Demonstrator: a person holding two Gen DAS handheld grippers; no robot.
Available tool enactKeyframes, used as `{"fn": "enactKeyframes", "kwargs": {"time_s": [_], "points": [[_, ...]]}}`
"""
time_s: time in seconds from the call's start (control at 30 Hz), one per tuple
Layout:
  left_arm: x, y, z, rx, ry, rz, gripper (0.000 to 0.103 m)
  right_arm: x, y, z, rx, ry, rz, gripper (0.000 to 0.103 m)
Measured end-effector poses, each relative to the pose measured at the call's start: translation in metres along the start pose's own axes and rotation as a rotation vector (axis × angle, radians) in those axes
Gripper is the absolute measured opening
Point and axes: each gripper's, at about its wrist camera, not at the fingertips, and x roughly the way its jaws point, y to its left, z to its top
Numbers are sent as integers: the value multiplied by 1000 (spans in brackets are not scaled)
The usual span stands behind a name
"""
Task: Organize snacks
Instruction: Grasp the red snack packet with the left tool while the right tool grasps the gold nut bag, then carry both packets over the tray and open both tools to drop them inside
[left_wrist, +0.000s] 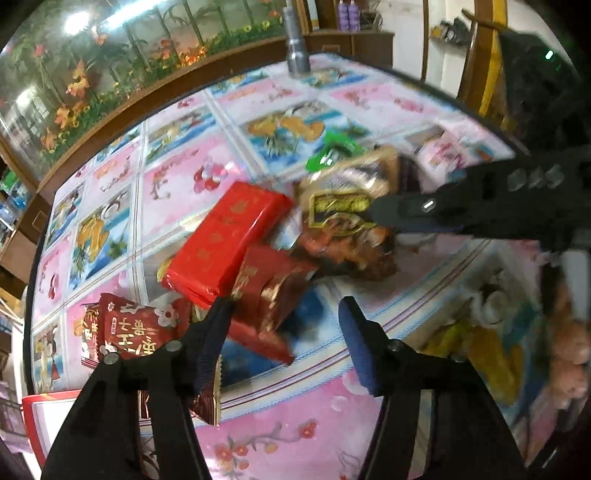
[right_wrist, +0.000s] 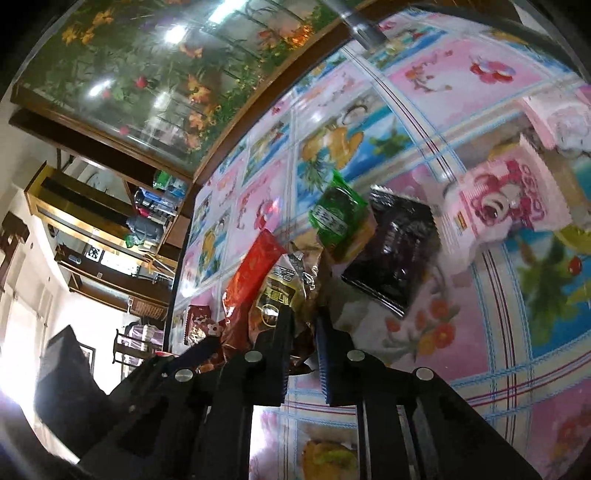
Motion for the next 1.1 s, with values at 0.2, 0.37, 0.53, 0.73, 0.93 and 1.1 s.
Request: {"fn": "enactKeyframes", "kwargs": {"time_s": [0.2, 0.37, 0.53, 0.73, 0.93, 1.1], "points": [[0, -4, -3, -15, -13, -99, 30, -15, -17, 6, 73, -36, 0, 18], [-10, -14, -12, -20, -40, -141, 30, -7, -24, 5, 135, 20, 25, 47], [-32, -8, -35, -105, -64, -178, 30, -3, 1, 1, 9, -27, -56, 67], [-75, -1, -79, -185, -112, -174, 30, 9, 29, -10, -168, -91, -191, 70], [-114, 10, -121, -265, -154, -206, 30, 18, 41, -20, -290, -116, -260, 53], [-133, 29, -145, -323, -170, -179, 31, 14, 42, -23, -329, -140, -269, 33]]}}
